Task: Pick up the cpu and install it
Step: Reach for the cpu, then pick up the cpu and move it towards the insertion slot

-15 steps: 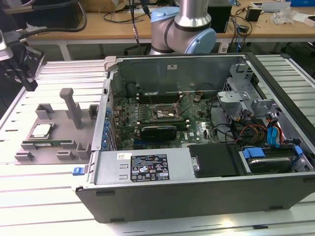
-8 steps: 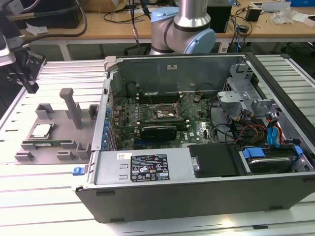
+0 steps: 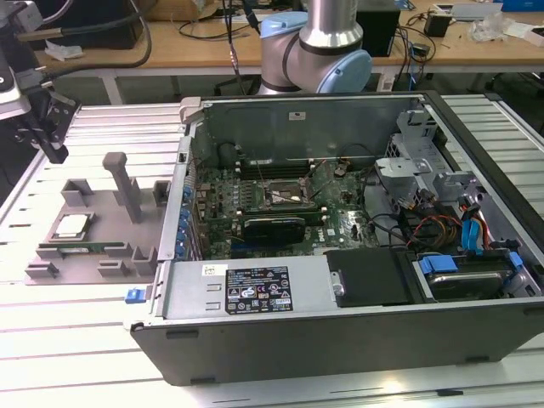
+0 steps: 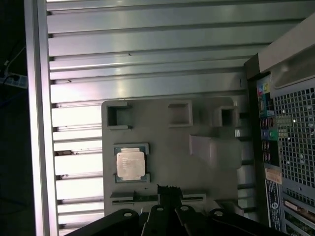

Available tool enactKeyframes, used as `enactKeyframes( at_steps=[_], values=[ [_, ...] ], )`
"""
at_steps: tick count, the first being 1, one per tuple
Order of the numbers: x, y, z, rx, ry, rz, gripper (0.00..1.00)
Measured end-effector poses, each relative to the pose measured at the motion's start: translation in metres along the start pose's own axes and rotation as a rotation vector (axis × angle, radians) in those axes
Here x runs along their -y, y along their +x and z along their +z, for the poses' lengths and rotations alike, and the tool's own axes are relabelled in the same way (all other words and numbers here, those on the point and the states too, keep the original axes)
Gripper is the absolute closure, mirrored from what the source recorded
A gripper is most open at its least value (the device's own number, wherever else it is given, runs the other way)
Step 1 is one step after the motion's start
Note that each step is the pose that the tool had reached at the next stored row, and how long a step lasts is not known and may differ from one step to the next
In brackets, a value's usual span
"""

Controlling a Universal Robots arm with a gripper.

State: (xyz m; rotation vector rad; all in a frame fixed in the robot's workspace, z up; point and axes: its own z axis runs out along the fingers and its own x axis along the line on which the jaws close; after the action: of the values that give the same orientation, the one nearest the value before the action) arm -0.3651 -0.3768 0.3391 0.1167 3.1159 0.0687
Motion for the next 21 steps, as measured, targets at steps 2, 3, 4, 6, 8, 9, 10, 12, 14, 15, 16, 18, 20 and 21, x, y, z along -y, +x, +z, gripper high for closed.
enactKeyframes(
  at_steps=[2, 3, 4, 6, 8, 9, 10, 12, 14, 15, 16, 18, 20, 21],
  values=[
    [-0.0013, 0.001, 0.0024, -0.0004, -0.0001, 0.0, 0.89],
    [-0.0022, 0.0017, 0.0041, -0.0005, -0.0001, 0.0, 0.89],
    [-0.0035, 0.0028, 0.0068, -0.0008, 0.0, 0.0, 0.89],
    [-0.0056, 0.0054, 0.0119, -0.0014, 0.0001, 0.0, 0.89],
    [-0.0062, 0.0068, 0.0147, -0.0019, 0.0001, 0.0, 0.89],
    [-0.0063, 0.0073, 0.016, -0.0024, 0.0001, 0.0, 0.89],
    [-0.0063, 0.0074, 0.0161, -0.0028, 0.0003, 0.0, 0.89],
    [-0.0063, 0.0076, 0.0164, -0.0024, 0.0001, 0.0, 0.89],
    [-0.0063, 0.0077, 0.0164, -0.0026, 0.0001, 0.0, 0.89],
    [-0.0063, 0.0077, 0.0164, -0.0025, 0.0001, 0.0, 0.89],
    [-0.0063, 0.0077, 0.0165, -0.0025, 0.0002, 0.0, 0.89],
    [-0.0063, 0.0078, 0.0165, -0.0025, 0.0002, 0.0, 0.89],
    [-0.0063, 0.0079, 0.0166, -0.0024, 0.0001, 0.0, 0.89],
    [-0.0062, 0.0082, 0.0166, -0.0025, 0.0002, 0.0, 0.89]
  ],
)
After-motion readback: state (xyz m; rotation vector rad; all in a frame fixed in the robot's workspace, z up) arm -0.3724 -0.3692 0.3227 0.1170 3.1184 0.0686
